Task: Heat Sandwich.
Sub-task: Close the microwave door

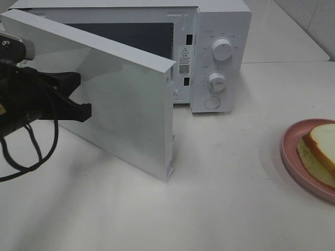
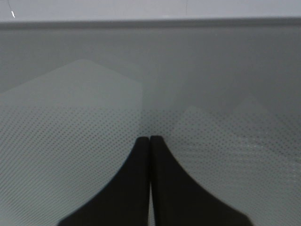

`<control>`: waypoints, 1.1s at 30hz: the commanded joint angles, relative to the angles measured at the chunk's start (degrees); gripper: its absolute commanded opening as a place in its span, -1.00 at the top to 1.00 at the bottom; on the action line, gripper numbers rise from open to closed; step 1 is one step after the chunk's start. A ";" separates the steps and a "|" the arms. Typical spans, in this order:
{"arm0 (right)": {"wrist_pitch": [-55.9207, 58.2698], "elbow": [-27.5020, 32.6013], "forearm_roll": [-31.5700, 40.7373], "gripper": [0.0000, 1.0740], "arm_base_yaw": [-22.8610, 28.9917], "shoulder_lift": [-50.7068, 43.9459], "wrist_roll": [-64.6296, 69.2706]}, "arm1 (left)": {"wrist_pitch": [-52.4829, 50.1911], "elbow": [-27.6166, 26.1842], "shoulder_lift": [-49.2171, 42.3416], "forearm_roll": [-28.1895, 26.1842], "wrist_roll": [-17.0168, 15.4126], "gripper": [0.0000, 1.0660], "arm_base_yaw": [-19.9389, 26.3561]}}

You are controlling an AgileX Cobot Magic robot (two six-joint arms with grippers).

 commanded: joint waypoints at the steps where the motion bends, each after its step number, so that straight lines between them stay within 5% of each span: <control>1: -0.52 0.11 0.00 -0.41 -0.52 -1.66 -0.34 | -1.20 -2.18 1.26 -4.35 1.32 1.00 -1.78; 15: -0.52 0.11 0.00 -0.41 -0.52 -1.66 -0.34 | -0.74 -15.87 11.29 -17.82 5.21 1.00 -8.88; 33: -0.52 0.11 0.00 -0.41 -0.52 -1.66 -0.34 | -0.40 -28.42 19.77 -21.08 7.51 1.00 -9.45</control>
